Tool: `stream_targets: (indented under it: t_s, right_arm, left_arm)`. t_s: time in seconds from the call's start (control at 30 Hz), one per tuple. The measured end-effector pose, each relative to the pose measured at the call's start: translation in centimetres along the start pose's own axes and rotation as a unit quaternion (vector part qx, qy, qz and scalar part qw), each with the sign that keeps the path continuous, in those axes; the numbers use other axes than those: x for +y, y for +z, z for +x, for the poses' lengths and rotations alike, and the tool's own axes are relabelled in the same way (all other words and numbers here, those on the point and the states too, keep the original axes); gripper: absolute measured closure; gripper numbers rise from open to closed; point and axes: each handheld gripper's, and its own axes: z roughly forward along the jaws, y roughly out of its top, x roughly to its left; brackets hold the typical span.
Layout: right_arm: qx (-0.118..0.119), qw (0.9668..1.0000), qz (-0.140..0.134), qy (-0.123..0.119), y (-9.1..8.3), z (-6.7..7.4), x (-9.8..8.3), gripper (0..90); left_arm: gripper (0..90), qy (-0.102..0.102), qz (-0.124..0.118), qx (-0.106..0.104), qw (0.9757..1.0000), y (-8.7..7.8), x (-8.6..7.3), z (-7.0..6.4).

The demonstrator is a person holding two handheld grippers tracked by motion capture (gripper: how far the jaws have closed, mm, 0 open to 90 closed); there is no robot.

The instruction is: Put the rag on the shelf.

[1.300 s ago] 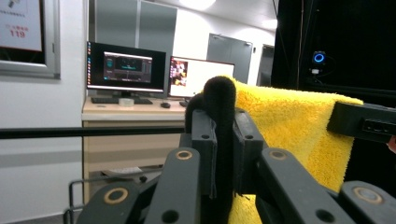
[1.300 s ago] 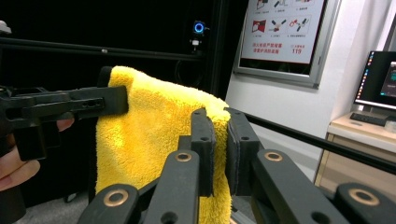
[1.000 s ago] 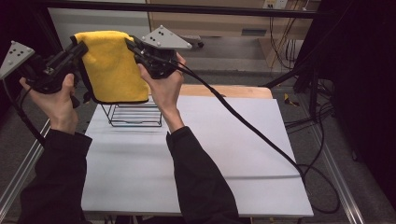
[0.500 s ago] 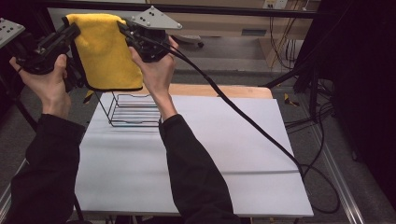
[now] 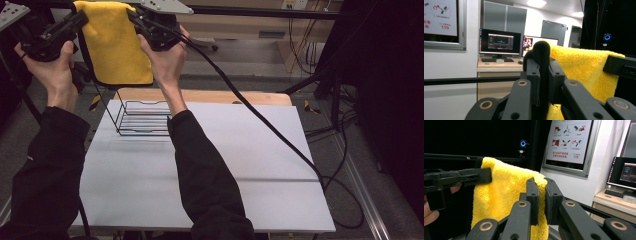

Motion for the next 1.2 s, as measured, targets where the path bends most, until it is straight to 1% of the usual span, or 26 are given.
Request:
stream_targets:
  t_s: [0.13,0.2,0.3,0.37,0.43,0.47,0.53,0.6,0.7,0.8,0.9,1.03,1.07,1.13,1.2]
  right_arm:
    - [-0.002,1.0,0.0,-0.002,0.4,-0.3,-0.1,83.2]
    - [-0.003,1.0,0.002,-0.001,0.6,-0.4,-0.1,83.2]
    - [-0.004,1.0,0.003,-0.005,1.0,-0.5,0.2,83.2]
    - [-0.005,0.9999,0.002,-0.009,1.2,-0.6,0.4,83.2]
    - [-0.006,0.9999,0.003,-0.008,1.5,-0.8,0.6,83.2]
    - [-0.008,1.0,0.002,-0.004,1.6,-0.9,0.6,83.2]
    - [-0.008,1.0,0.001,0.001,1.9,-1.3,0.6,83.2]
    - [-0.01,0.9999,0.005,0.004,2.2,-1.7,0.5,83.2]
    - [-0.013,0.9999,0.008,-0.003,2.5,-1.9,0.2,83.2]
    - [-0.015,0.9997,0.017,-0.011,2.8,-2.0,-0.3,83.2]
    - [-0.016,0.9995,0.023,-0.011,2.9,-2.4,-0.8,83.2]
    - [-0.015,0.9995,0.028,-0.006,2.7,-2.6,-1.8,83.2]
    - [-0.013,0.9994,0.031,-0.004,2.5,-2.6,-2.0,83.2]
    - [-0.01,0.9993,0.036,0.0,2.2,-2.5,-2.5,83.1]
    - [-0.005,0.9992,0.04,-0.001,1.8,-2.3,-3.0,83.1]
  left_arm:
    - [81.9,0.005,0.002,0.004,1.0,0.5,0.0,0.2]
    - [81.8,0.012,0.001,0.008,0.9999,0.7,0.0,0.3]
    - [81.8,-0.003,-0.006,0.003,1.0,1.0,0.1,0.7]
    - [81.8,-0.005,-0.007,0.001,1.0,1.2,0.3,0.9]
    - [81.8,-0.001,-0.008,0.003,1.0,1.4,0.5,1.0]
    - [81.8,0.0,-0.01,0.003,0.9999,1.5,0.5,1.0]
    - [81.8,0.011,-0.009,0.007,0.9999,1.9,0.6,1.0]
    - [81.8,0.018,-0.009,0.008,0.9998,2.3,0.5,1.0]
    - [81.8,0.018,-0.005,0.01,0.9998,2.9,0.0,1.4]
    - [81.8,0.01,0.001,0.004,0.9999,3.4,-0.7,1.9]
    - [81.8,0.013,0.005,0.0,0.9999,3.7,-1.3,2.0]
    - [81.8,0.012,0.012,-0.008,0.9998,3.6,-2.3,2.0]
    - [81.8,0.014,0.016,-0.009,0.9997,3.6,-2.5,2.0]
    - [81.7,0.013,0.021,-0.013,0.9996,3.3,-3.1,1.9]
    - [81.7,0.01,0.026,-0.017,0.9995,2.8,-3.6,1.9]
